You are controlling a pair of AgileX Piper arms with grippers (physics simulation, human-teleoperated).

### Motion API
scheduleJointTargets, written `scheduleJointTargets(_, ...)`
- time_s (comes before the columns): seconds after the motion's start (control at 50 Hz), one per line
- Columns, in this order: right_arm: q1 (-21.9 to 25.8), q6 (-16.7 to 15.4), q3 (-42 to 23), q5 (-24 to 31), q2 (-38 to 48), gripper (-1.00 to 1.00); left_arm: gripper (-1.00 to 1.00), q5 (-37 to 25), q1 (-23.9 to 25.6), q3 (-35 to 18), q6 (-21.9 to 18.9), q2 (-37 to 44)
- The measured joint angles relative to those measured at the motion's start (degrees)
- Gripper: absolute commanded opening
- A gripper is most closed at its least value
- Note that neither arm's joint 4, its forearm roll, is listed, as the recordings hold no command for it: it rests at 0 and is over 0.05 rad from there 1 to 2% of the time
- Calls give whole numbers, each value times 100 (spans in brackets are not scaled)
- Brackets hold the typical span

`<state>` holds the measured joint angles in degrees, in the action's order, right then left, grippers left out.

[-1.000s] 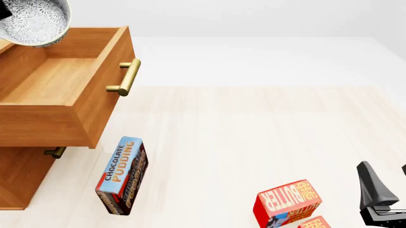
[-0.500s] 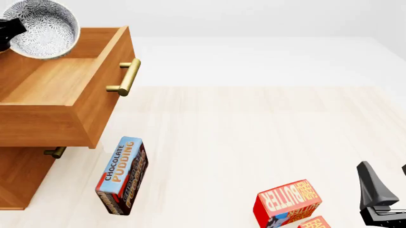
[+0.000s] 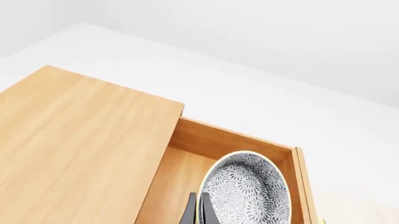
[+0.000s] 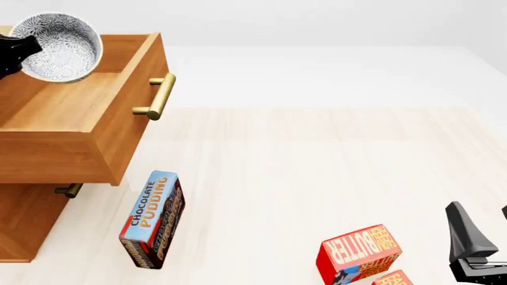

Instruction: Put the bowl in the top drawer of the cabinet.

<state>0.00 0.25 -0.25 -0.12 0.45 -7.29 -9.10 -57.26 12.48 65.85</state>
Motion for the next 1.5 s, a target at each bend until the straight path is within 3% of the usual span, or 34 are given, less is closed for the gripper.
scheduleJointTargets(1.5,0,0,0,0,0,100,-100,301,16,235,-79,585)
